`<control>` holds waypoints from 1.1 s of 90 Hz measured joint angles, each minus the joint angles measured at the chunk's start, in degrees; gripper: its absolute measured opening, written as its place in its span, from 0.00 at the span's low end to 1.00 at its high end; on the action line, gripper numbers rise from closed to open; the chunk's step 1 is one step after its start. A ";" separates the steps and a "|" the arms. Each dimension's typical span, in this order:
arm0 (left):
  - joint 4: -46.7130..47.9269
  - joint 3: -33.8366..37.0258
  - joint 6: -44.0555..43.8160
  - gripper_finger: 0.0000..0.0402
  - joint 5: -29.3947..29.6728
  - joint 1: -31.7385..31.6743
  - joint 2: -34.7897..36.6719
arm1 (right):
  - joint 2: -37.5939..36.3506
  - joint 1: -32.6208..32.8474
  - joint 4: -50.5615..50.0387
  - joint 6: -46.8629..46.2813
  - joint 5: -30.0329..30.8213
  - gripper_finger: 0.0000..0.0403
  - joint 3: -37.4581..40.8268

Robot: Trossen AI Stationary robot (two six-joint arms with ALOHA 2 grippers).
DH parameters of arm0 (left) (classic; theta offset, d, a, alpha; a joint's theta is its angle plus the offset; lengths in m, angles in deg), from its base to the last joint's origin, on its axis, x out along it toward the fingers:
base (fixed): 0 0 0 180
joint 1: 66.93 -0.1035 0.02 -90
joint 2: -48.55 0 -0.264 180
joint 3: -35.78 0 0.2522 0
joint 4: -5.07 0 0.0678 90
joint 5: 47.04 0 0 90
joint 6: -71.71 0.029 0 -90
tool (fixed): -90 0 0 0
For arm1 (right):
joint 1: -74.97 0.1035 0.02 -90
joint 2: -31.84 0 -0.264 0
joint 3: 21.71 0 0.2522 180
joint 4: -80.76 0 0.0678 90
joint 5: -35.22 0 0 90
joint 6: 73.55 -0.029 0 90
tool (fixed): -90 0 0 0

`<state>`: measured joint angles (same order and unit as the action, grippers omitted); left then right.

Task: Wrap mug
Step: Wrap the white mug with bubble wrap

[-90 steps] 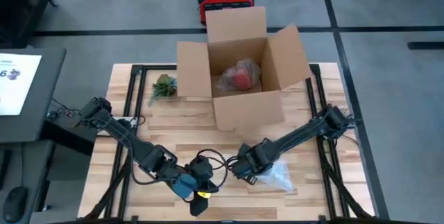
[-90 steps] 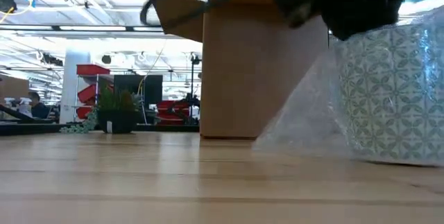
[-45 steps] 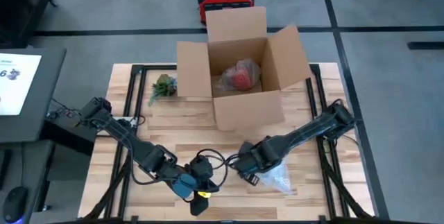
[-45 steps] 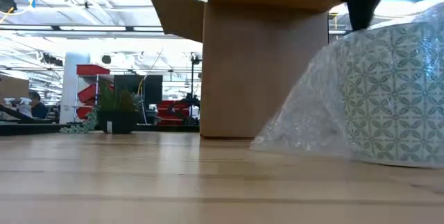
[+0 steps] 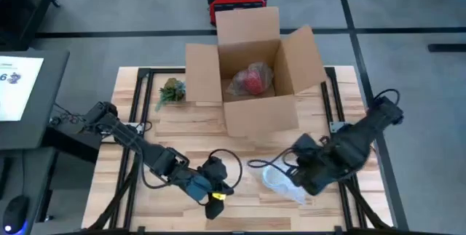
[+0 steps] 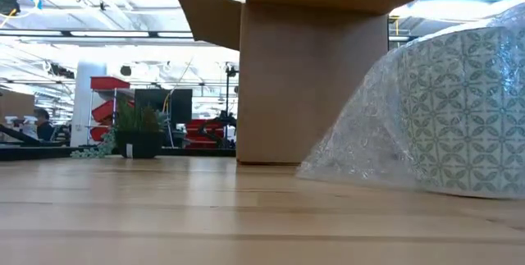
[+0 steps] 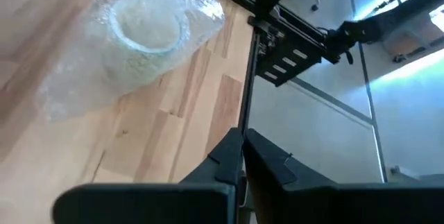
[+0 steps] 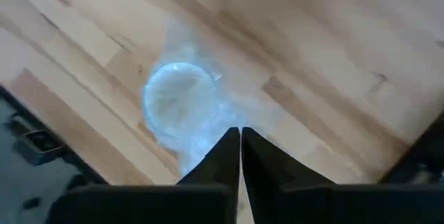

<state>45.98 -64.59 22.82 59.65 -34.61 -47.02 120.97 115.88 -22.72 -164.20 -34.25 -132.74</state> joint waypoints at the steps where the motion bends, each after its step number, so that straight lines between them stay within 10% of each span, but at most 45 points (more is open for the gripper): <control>1: -0.33 0.00 0.22 0.00 -0.02 -0.18 0.00 | -0.33 0.41 -0.05 -0.77 0.10 0.04 0.41; 37: -5.15 0.00 6.76 0.00 -1.89 -4.61 -0.53 | -14.64 14.89 10.32 -27.09 1.55 0.32 21.91; 99: -11.81 -0.01 -5.03 0.00 -11.20 -12.71 -9.92 | -20.19 18.75 42.91 -16.21 15.65 0.58 42.87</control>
<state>34.18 -64.59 17.78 48.45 -47.32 -56.94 100.79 134.63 20.20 -180.41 -18.60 -89.87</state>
